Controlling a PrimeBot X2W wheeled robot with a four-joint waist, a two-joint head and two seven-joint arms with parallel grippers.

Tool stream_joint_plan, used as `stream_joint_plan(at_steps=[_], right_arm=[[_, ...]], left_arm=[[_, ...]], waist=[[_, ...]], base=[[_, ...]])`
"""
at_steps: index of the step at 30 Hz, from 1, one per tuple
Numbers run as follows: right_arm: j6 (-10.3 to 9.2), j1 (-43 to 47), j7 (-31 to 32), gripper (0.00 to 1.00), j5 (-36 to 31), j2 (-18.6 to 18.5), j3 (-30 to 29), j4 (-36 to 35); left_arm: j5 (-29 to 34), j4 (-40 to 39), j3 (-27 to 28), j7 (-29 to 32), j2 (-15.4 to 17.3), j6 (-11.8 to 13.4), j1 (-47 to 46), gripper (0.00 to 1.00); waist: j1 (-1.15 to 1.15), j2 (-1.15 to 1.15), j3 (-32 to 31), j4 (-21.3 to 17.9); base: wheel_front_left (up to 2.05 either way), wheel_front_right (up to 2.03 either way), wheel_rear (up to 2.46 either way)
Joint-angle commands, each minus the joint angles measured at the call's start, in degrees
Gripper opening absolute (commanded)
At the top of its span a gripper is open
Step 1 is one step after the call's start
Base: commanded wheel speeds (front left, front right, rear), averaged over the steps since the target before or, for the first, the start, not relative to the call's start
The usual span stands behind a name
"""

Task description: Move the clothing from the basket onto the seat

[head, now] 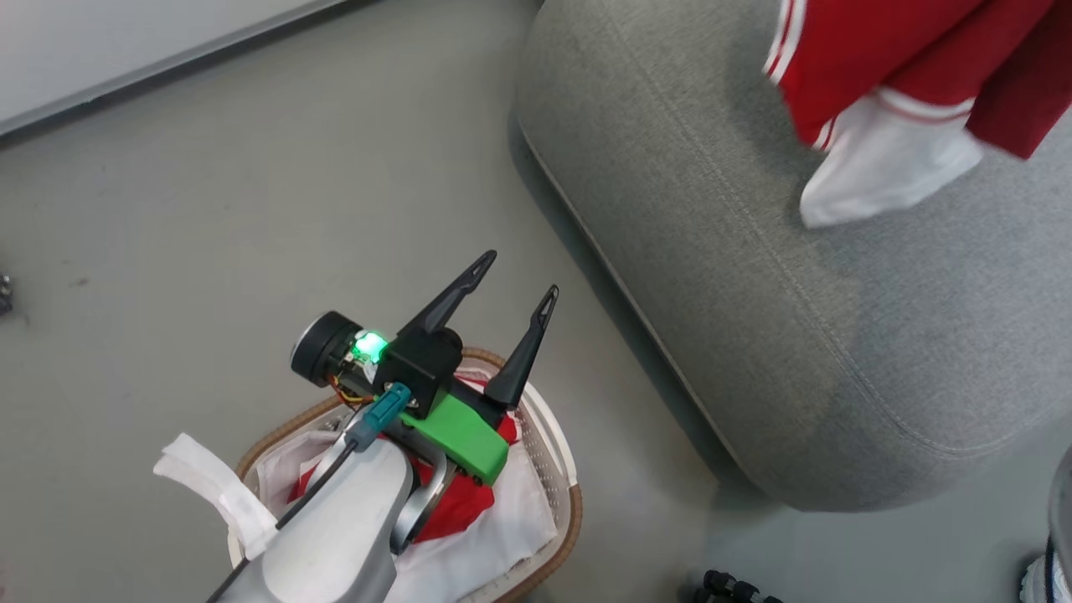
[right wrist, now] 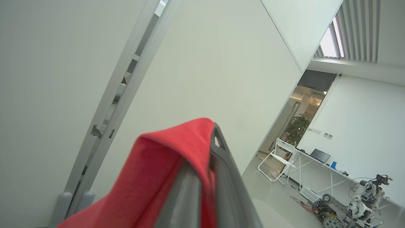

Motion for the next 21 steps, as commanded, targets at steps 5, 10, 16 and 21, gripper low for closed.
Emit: stream_joint_plan(at_steps=[5, 10, 16, 21], right_arm=[[-0.08, -9.26, -0.14, 0.0, -3.01, -5.05, -6.04, 2.54], [-0.07, -12.87, -0.13, 0.0, -4.25, -6.39, -10.39, 6.13], [-0.07, -10.03, -0.13, 0.0, -6.55, -4.75, -13.31, 9.72], [-0.08, -5.53, -0.13, 0.0, -7.6, -1.47, -16.29, 11.81]], left_arm=[[1.06, -1.18, 0.83, -0.03, 0.93, 0.19, -3.16, 1.0], [1.42, -1.58, 0.88, -0.03, 1.31, 0.55, -4.49, 1.0], [1.21, -2.53, 1.77, 0.0, 2.12, 1.59, -5.32, 1.0], [0.6, -3.06, 2.29, 0.03, 2.8, 2.28, -4.14, 1.0]], waist=[[0.0, 0.0, 10.42, 8.7], [0.0, 0.0, 13.78, 11.22], [0.0, 0.0, 17.66, 12.73], [0.0, 0.0, 19.23, 12.18]], base=[[0.0, 0.0, 0.0], [0.0, 0.0, 0.0], [0.0, 0.0, 0.0], [0.0, 0.0, 0.0]])
